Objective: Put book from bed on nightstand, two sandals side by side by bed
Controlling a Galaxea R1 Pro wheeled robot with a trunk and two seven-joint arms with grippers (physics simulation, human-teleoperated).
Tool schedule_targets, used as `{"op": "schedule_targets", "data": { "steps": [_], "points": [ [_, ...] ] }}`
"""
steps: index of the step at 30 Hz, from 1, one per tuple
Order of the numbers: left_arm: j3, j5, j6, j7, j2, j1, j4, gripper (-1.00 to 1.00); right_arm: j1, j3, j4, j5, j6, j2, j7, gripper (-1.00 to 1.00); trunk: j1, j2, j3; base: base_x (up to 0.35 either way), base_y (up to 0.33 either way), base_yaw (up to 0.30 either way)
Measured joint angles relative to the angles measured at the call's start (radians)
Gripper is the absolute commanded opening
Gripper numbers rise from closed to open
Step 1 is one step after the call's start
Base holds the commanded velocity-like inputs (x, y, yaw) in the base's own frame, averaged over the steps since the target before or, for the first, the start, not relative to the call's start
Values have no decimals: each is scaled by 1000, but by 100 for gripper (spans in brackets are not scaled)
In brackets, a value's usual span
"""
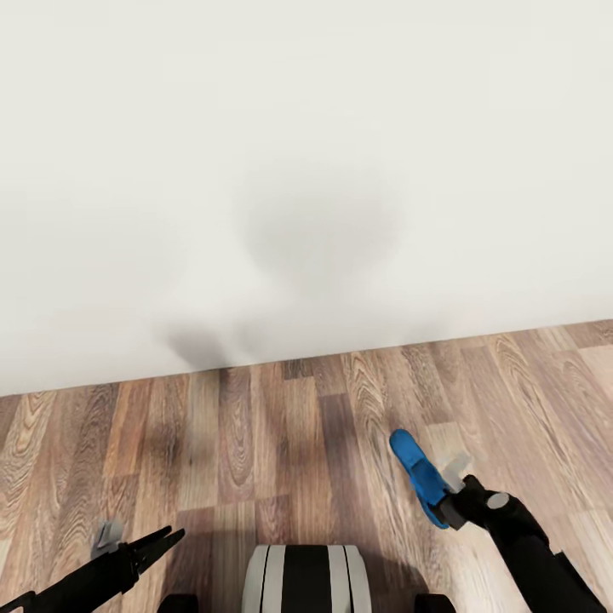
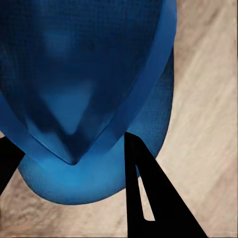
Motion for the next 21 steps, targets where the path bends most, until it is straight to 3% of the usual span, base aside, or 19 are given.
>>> {"op": "schedule_targets", "data": {
  "steps": [3,4,8,9,10,12,15,21],
  "points": [
    [0,0,-33,-1,18,1,31,100,3,-82,-11,-102,1,-44,179,-100,-1,1,12,0,0,0],
    [1,-1,-48,-1,35,0,52,100,5,-131,-13,-123,0,-52,251,-100,-2,1,15,0,0,0],
    [1,0,-71,-3,86,0,123,100,10,-322,-15,-143,-3,-60,448,-100,-4,2,31,0,0,0],
    [1,0,-75,-3,92,0,133,100,10,-351,-14,-144,-3,-60,479,-100,-4,2,35,0,0,0],
    [1,2,-94,-4,111,0,166,100,10,-449,-8,-144,-7,-61,590,-100,-5,2,39,0,0,0],
    [3,3,-115,-6,121,1,185,100,11,-526,3,-145,-7,-60,664,-100,-5,3,46,0,0,0],
    [3,3,-129,-7,124,0,194,100,14,-567,45,-145,-17,-54,703,-100,-7,4,58,0,0,0],
    [2,1,-168,-7,123,1,197,100,16,-586,319,-146,-168,-57,713,-100,-9,5,77,0,0,0]
  ]
}}
